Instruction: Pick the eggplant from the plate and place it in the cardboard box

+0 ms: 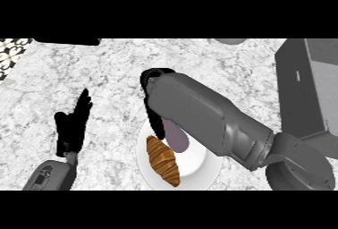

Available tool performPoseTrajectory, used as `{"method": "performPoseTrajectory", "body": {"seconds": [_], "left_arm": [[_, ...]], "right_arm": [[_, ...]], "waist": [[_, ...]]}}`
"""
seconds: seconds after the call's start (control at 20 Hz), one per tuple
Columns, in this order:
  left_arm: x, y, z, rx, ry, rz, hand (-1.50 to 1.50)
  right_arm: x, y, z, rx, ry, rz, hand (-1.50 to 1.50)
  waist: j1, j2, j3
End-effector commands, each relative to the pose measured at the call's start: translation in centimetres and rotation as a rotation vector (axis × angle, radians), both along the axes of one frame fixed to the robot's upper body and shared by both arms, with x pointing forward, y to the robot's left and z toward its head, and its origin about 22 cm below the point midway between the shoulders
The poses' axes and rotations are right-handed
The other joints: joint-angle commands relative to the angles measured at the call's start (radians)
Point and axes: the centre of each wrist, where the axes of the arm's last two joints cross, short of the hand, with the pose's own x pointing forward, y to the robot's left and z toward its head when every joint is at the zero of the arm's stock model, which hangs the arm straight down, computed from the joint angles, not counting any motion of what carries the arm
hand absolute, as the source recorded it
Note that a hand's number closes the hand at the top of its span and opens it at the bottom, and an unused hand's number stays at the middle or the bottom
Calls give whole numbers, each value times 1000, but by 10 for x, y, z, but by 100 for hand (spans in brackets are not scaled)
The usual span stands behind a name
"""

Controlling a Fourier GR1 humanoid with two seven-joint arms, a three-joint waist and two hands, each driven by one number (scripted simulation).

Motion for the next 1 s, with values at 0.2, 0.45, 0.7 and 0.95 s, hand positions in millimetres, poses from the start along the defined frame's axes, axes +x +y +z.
{"method": "performPoseTrajectory", "body": {"seconds": [0.2,0.45,0.7,0.95], "left_arm": [[7,-9,5,-4,-9,-7,0],[2,-10,-9,3,-1,5,0],[1,-6,-5,10,-15,-7,0],[14,0,1,-5,-9,12,0]], "right_arm": [[-11,8,-17,-195,11,-71,-150],[-6,9,-7,-208,11,-111,-150],[-14,3,-37,-268,31,-75,-150],[-11,-1,-42,-279,36,-63,-150]], "waist": [[1,2,1],[5,6,-1],[4,5,0],[-11,7,1]]}}
